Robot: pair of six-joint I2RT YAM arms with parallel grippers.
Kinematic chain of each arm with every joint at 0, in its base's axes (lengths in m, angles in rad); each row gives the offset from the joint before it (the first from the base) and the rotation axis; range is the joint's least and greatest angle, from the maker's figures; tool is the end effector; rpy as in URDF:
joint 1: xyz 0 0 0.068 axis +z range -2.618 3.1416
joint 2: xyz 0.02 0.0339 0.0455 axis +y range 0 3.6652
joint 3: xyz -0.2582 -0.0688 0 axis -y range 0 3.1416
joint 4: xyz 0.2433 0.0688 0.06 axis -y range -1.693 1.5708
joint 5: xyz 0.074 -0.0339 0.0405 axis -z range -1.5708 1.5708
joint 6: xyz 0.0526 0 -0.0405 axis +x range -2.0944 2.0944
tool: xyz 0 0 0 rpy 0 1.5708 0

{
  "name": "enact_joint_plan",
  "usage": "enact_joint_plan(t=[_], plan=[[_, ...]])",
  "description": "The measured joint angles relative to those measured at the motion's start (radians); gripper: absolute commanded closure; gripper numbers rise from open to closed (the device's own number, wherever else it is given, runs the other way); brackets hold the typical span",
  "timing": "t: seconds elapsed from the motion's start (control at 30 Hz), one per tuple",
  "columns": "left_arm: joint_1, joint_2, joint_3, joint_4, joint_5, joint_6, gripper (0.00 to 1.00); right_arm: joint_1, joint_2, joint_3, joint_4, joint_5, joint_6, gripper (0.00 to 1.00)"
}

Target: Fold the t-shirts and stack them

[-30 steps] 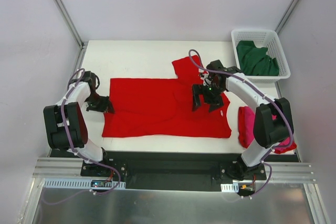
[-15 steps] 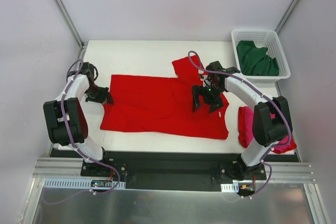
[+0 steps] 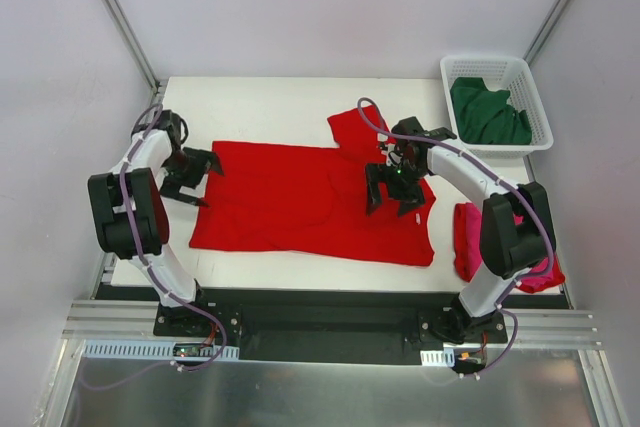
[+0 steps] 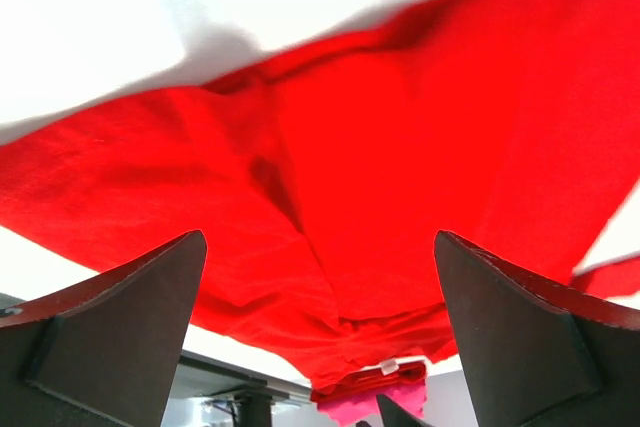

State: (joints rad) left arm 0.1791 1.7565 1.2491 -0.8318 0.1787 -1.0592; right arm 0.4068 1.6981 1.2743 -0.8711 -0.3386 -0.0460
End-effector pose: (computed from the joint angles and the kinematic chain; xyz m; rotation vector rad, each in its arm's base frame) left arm 0.3346 0.0511 0.1791 -1.7060 2.4475 -0.3896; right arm 0.2988 0.1478 0.2053 -0.7132 2.7916 0.5561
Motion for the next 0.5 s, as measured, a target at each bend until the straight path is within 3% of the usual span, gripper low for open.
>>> enact_joint_plan(t=[0.23,0.5], plan=[[-0.122,-0.013,0.058,0.009,0.017,0.017,0.01,0.000,0.000,-0.010,0.002,0.000,0.000,0.04],[-0.362,0.007,0.062,0.012,0.053,-0.141,0.01,0.000,0.000,-0.026,0.004,0.000,0.000,0.04]])
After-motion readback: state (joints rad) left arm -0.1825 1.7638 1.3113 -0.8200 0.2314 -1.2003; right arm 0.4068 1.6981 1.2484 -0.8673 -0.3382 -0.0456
